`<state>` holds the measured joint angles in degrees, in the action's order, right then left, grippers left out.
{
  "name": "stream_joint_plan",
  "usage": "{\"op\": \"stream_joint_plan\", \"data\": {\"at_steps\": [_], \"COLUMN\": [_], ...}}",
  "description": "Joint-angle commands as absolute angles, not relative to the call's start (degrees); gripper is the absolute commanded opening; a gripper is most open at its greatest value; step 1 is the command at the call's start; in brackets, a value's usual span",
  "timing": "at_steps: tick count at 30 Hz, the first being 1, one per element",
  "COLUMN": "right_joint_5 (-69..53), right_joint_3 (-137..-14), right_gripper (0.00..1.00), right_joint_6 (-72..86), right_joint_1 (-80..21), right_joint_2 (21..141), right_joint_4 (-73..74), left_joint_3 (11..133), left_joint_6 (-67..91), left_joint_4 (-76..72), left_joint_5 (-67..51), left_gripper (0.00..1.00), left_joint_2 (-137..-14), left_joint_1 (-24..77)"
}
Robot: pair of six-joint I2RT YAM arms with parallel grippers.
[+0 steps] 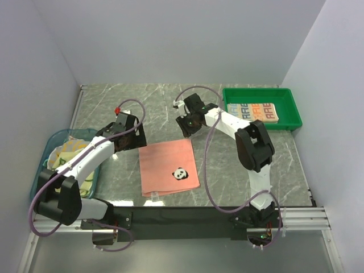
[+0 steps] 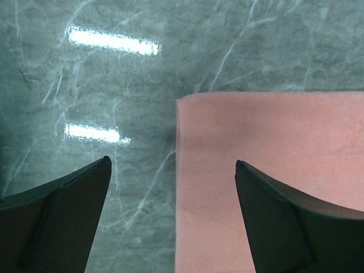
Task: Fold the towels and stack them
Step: Fold the towel
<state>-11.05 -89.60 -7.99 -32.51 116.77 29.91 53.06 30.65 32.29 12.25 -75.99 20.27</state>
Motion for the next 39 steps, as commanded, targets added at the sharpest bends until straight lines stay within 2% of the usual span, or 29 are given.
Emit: {"op": "stream_joint_plan", "data": {"at_steps": [1,21,28,34,39], "right_joint_5": [-10.0,-12.0,-11.0,-8.9,-7.9], "right_joint_3": [-94.1,-92.6,-92.8,-93.4,-92.8], "right_gripper": [0.45,0.42,0.36,0.35,0.17], "right_joint_6": [-12.2,-11.6,-11.7,-11.9,-11.6], "right_joint_1": [-31.6,-31.6,-32.4,-34.0,-34.3], "right_joint_2": [119.5,122.7,124.4,125.9,125.9], "right_joint_4": [34.5,35.2,36.9,38.4,38.5], "left_joint_3": [52.5,52.4,52.3,52.5,54.2], "left_joint_6": [28.5,28.5,28.6,28.6,28.7], "left_joint_4": [30.1,30.0,30.1,29.9,30.1], "left_joint_5": [10.8,9.9,10.5,10.0,8.5], "left_gripper": [0.96,0.95,0.94,0.93,0.92], "left_joint_2": [-76.6,-76.6,-77.0,-77.9,-81.1], "left_joint_1": [19.8,19.1,19.0,18.9,18.9]}}
